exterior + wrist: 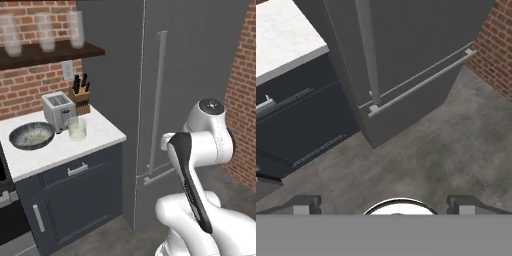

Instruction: Grab a lemon wedge from the fridge and one ice cube from the ice bowl, and put them in the glass of lemonade.

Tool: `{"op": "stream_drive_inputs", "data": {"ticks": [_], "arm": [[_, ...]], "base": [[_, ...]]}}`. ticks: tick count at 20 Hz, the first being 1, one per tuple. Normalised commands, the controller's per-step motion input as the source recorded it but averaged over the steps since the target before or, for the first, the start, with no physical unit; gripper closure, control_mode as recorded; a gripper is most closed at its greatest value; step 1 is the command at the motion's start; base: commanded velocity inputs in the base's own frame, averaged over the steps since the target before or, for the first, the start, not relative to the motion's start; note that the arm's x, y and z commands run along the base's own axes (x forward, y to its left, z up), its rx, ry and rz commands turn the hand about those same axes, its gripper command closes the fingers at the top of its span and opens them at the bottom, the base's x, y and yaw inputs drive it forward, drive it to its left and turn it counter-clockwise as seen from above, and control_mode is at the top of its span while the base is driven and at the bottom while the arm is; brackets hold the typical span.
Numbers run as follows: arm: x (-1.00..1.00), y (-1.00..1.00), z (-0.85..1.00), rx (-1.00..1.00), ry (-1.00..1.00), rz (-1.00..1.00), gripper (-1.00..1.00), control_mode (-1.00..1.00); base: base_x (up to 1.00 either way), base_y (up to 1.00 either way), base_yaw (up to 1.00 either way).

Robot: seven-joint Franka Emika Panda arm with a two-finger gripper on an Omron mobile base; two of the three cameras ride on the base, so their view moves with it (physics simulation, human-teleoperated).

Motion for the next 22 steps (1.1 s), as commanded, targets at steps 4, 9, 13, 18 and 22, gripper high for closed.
{"op": "stream_drive_inputs", "data": {"ticks": [4, 9, 13, 18, 22], "arm": [[0.00, 0.00, 0.00, 0.00, 0.00, 0.00, -1.00, 1.00], [0.00, 0.00, 0.00, 0.00, 0.00, 0.00, -1.00, 1.00], [0.00, 0.00, 0.00, 0.00, 0.00, 0.00, -1.00, 1.00], [0.00, 0.00, 0.00, 0.00, 0.00, 0.00, -1.00, 1.00], [0.00, 0.00, 0.00, 0.00, 0.00, 0.00, -1.00, -1.00]], "base": [[0.00, 0.27, -0.16], [-0.01, 0.01, -0.08], [0.00, 0.00, -0.01], [0.00, 0.00, 0.00], [0.00, 0.00, 0.00]]}}
